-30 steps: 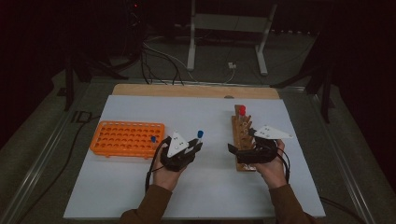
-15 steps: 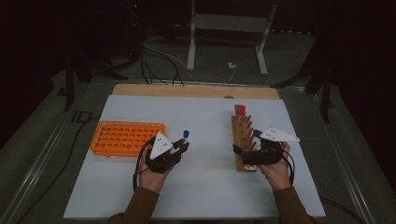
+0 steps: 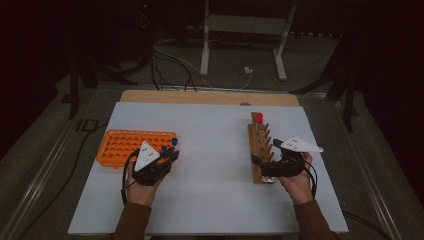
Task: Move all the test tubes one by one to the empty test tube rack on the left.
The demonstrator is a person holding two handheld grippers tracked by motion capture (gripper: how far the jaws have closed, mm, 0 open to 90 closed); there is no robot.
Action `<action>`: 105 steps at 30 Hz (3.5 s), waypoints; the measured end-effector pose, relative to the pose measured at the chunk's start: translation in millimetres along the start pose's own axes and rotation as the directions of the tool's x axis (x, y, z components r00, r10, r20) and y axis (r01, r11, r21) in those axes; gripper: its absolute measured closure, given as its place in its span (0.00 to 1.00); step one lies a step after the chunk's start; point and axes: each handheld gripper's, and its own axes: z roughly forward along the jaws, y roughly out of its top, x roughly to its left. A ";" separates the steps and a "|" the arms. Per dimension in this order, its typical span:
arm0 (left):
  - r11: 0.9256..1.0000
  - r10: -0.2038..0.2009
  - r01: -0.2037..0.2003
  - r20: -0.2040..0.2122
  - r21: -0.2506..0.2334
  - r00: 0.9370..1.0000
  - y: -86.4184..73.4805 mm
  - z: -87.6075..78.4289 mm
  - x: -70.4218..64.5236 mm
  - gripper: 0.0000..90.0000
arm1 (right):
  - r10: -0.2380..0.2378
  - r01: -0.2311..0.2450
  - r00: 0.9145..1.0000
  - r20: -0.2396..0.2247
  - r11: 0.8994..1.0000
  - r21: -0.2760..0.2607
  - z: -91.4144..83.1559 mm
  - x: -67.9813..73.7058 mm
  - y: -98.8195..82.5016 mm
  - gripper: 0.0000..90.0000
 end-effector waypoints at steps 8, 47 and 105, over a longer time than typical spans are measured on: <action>1.000 -0.023 0.023 -0.057 -0.002 0.998 -6.5 -13.4 17.5 0.85 | 0.003 -0.003 1.000 0.001 1.000 -0.001 -0.5 -0.7 0.1 0.00; 0.988 -0.013 0.038 -0.165 0.151 0.986 -37.8 12.4 37.2 0.85 | -0.019 0.019 1.000 0.001 1.000 -0.004 0.1 3.2 0.5 0.00; 0.997 -0.070 0.072 -0.086 0.022 0.994 -10.8 0.4 -1.0 0.01 | -0.047 0.028 0.991 0.124 0.989 0.148 39.3 -29.7 -0.2 0.75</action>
